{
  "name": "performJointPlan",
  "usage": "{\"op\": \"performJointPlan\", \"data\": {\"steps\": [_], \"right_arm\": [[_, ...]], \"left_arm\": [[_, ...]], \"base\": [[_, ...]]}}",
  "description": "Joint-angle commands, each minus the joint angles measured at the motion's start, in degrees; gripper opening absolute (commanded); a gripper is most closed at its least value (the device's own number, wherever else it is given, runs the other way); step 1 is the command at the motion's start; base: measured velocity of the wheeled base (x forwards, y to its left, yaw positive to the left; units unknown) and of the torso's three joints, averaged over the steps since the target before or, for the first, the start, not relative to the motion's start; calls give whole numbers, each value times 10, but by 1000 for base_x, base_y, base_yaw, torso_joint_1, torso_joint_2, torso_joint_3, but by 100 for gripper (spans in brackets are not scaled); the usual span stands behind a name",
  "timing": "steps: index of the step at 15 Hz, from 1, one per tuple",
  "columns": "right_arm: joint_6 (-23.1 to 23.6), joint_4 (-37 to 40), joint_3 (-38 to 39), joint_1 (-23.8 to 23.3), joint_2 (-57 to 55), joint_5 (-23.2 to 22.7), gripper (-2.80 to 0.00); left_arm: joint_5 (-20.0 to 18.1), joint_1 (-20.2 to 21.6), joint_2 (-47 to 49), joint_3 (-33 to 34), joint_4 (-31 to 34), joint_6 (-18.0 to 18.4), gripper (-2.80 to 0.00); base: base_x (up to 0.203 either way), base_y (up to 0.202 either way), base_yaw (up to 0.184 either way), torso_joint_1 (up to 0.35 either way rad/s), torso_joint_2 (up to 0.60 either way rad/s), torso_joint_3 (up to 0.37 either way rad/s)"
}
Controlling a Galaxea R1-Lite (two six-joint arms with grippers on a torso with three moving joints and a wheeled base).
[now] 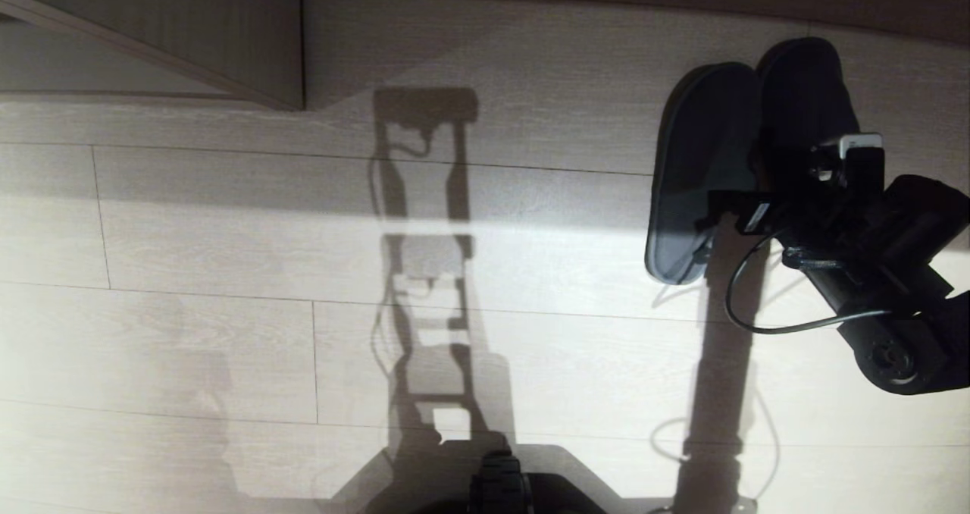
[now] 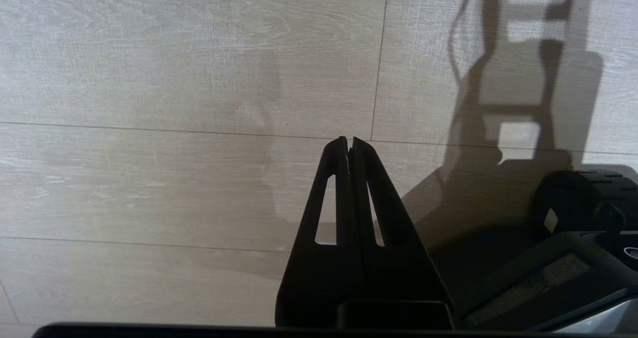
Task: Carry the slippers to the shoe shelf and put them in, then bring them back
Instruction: Place the slippers on the floor
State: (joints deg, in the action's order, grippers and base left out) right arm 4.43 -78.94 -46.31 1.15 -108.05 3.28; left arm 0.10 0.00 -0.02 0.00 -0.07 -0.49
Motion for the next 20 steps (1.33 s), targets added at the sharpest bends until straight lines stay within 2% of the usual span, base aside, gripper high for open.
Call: {"op": "performJointPlan", "data": {"steps": [1,11,14,15,18,20], "right_arm": [[0,-6,11,0,24,1,0],[4,40,114,-1,93,1,0],[14,72,143,-4,158,-4,0],[13,89,148,-4,181,-7,-280],[12,107,143,-13,206,-12,-280],[15,152,134,-56,215,-10,-280]], "left_arm": [[0,0,-1,0,0,0,-280],[1,0,-1,0,0,0,-280],[0,0,-1,0,0,0,-280],[0,0,-1,0,0,0,-280],[1,0,-1,0,0,0,-280],[0,0,-1,0,0,0,-280]], "base": [[0,0,0,0,0,0],[0,0,0,0,0,0],[0,0,0,0,0,0],[0,0,0,0,0,0],[0,0,0,0,0,0],[0,0,0,0,0,0]]}}
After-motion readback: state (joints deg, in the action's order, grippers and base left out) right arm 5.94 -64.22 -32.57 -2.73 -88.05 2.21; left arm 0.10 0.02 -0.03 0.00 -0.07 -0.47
